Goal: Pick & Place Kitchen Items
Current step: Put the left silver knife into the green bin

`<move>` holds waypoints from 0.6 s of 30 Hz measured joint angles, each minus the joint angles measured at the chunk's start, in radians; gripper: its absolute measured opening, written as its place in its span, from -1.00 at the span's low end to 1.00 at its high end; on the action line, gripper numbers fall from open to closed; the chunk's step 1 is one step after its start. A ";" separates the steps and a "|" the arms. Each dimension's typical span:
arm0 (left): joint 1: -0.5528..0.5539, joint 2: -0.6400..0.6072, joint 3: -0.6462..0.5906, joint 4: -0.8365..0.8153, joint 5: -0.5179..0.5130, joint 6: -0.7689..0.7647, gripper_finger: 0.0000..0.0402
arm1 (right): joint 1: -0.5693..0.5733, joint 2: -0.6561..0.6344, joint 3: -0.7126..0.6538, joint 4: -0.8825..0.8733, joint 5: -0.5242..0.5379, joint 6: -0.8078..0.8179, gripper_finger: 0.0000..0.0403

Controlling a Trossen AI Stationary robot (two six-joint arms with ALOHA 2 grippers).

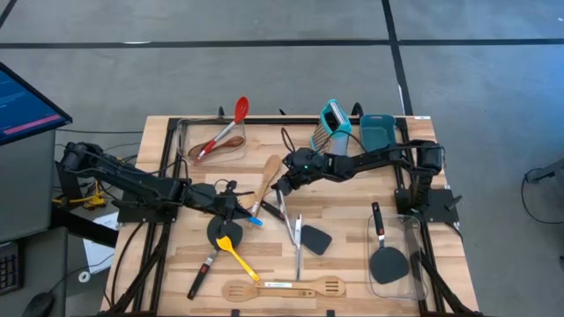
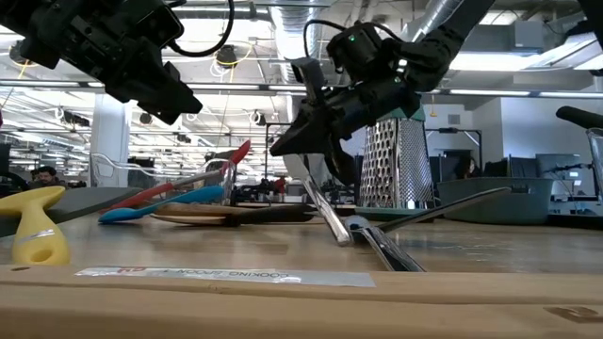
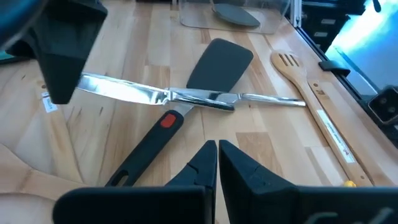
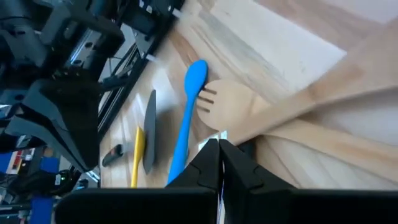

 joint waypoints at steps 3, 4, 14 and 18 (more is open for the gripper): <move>0.000 0.046 0.000 0.056 -0.063 -0.074 -0.99 | 0.000 0.000 0.000 -0.004 0.000 0.000 -1.00; 0.001 0.070 -0.001 0.089 -0.090 -0.101 -0.99 | 0.001 0.000 0.000 -0.003 -0.001 0.001 -1.00; 0.010 0.335 -0.001 0.511 0.001 -0.309 -0.99 | 0.001 0.002 0.000 0.057 -0.004 -0.003 -1.00; -0.001 0.398 -0.001 0.532 0.001 -0.396 -0.99 | 0.001 0.002 0.000 0.061 -0.005 -0.026 -1.00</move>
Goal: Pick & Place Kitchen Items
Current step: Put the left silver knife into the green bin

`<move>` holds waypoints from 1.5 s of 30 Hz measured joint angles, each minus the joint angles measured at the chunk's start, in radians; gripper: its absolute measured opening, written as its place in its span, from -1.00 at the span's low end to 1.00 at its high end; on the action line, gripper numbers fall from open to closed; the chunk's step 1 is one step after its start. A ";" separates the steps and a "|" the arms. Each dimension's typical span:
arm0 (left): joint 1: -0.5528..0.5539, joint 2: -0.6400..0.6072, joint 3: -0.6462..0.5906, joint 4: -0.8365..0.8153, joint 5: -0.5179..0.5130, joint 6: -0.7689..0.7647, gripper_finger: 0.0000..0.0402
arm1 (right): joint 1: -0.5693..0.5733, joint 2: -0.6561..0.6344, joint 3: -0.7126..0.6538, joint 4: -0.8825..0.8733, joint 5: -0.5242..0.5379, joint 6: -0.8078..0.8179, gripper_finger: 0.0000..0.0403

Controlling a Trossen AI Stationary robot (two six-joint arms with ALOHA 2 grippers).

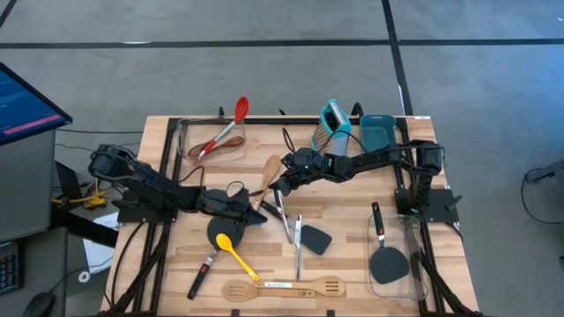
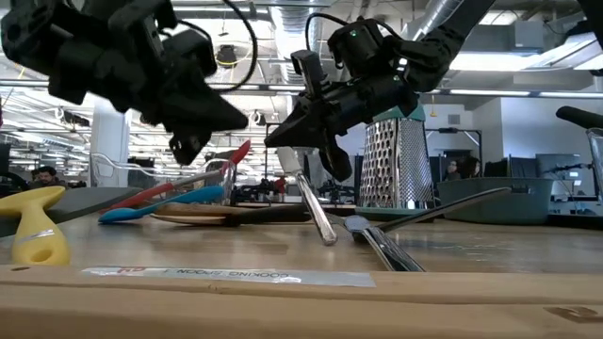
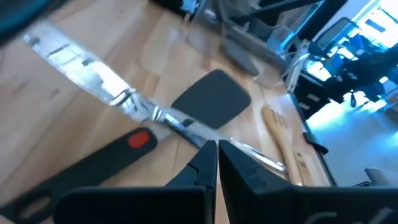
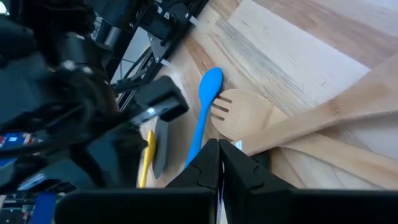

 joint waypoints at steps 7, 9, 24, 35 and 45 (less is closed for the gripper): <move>-0.030 0.133 0.002 0.146 -0.153 -0.066 -0.98 | 0.000 0.000 0.000 0.001 -0.002 -0.020 -1.00; -0.031 0.168 0.009 0.167 -0.168 -0.069 -0.95 | 0.000 0.000 0.000 0.008 -0.003 -0.020 -1.00; -0.026 0.273 0.119 0.188 -0.142 -0.064 -0.08 | 0.001 0.000 0.000 0.051 -0.006 -0.027 -1.00; -0.018 0.273 0.120 0.115 -0.149 -0.140 0.19 | 0.001 0.000 0.000 0.052 -0.022 -0.030 -1.00; 0.011 0.281 0.148 0.120 -0.156 -0.134 0.10 | 0.002 0.000 0.001 0.094 -0.027 -0.029 -1.00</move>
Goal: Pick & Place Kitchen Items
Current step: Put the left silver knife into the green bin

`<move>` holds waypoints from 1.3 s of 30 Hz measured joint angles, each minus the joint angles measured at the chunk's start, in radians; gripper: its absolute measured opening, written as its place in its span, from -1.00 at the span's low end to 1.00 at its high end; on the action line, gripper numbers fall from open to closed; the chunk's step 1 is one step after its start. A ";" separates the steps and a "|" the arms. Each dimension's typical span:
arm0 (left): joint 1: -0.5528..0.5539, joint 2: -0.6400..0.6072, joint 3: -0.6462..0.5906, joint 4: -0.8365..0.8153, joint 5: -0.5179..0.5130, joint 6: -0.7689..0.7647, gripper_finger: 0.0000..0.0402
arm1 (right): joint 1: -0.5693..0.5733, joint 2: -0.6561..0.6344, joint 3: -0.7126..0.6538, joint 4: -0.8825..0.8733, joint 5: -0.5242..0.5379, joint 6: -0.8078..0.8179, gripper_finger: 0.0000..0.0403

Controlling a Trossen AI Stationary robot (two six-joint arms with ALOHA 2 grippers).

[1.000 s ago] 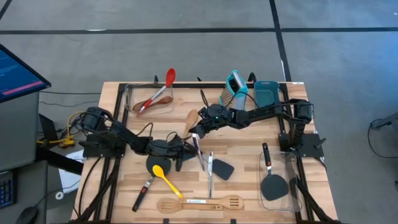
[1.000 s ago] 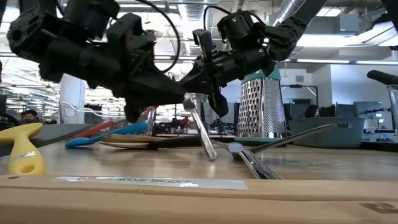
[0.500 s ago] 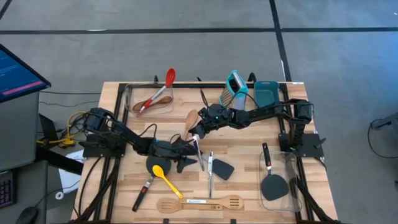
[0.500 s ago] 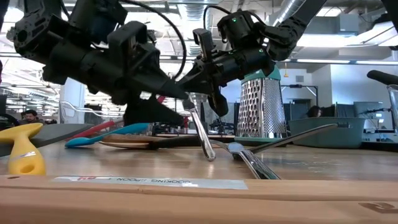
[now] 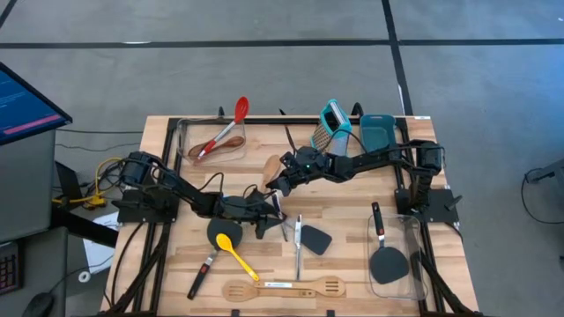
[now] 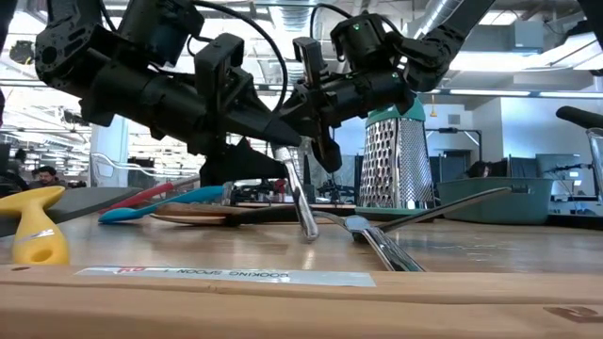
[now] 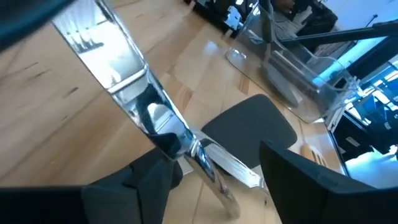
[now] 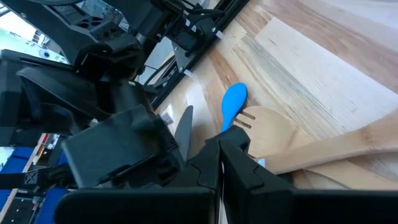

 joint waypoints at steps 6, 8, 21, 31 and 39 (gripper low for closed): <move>0.000 0.000 0.001 -0.014 0.000 0.001 0.10 | 0.000 0.000 0.000 0.008 -0.002 0.002 -1.00; 0.000 0.000 0.001 -0.015 0.000 0.001 0.10 | 0.000 0.000 0.000 0.009 -0.002 0.001 -1.00; 0.000 0.102 0.068 -0.001 0.014 0.017 -0.13 | 0.001 0.000 0.000 0.009 -0.002 0.002 -1.00; 0.000 0.102 0.072 -0.002 0.078 0.028 -0.51 | 0.001 0.000 0.000 0.009 -0.002 0.010 -1.00; -0.001 0.102 0.071 -0.005 0.080 0.036 -0.91 | 0.002 -0.002 0.001 0.016 -0.016 0.010 -1.00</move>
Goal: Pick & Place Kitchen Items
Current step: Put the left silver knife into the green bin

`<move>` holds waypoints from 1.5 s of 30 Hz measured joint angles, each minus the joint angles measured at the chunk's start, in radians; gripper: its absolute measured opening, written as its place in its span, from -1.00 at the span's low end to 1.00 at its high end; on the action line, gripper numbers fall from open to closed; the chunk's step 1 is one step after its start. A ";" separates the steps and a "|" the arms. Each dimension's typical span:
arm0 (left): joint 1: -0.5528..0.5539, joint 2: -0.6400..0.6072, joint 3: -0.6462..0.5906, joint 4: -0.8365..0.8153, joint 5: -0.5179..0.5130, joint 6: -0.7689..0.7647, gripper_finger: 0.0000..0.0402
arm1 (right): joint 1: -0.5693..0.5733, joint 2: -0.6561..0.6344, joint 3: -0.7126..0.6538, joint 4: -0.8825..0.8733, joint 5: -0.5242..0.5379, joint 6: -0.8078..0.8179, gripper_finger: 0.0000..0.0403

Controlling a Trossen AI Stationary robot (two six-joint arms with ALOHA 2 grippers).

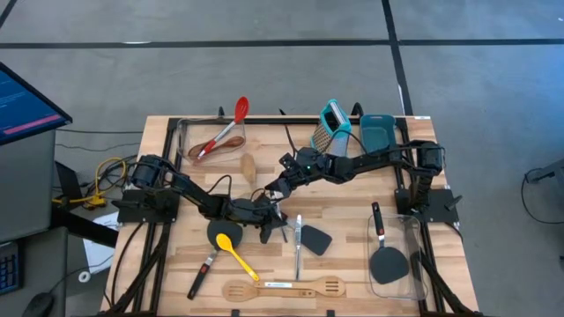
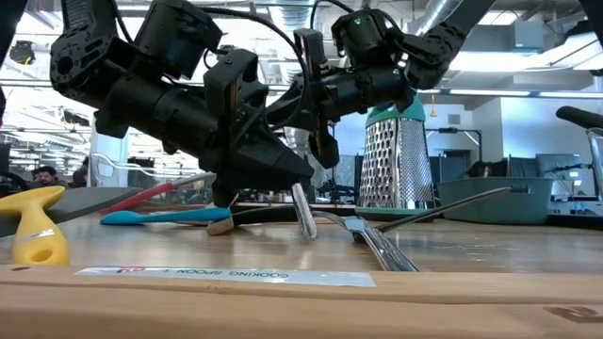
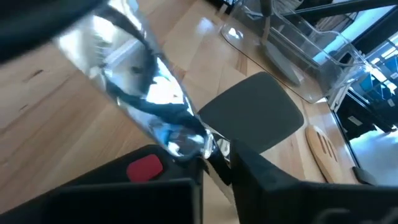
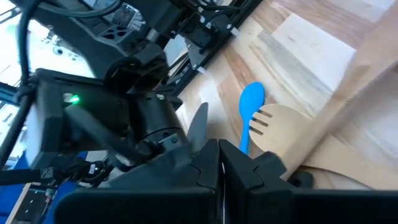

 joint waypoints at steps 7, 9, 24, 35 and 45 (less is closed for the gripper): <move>-0.013 0.000 -0.001 0.004 0.007 0.034 -0.96 | 0.000 -0.001 0.001 0.020 -0.047 0.000 -1.00; -0.021 -0.001 0.000 0.007 0.006 0.053 -0.96 | 0.000 0.000 0.000 0.045 -0.077 -0.001 -1.00; -0.057 -0.042 0.000 -0.024 0.060 0.129 -0.98 | -0.062 0.002 0.037 0.056 -0.232 0.040 -0.80; -0.081 -0.254 0.000 -0.271 0.032 0.217 -1.00 | -0.139 -0.116 0.036 0.085 -0.318 0.004 -0.68; -0.060 -0.450 -0.001 -0.543 0.032 0.298 -1.00 | -0.123 -0.413 0.036 -0.164 -0.231 -0.366 -0.88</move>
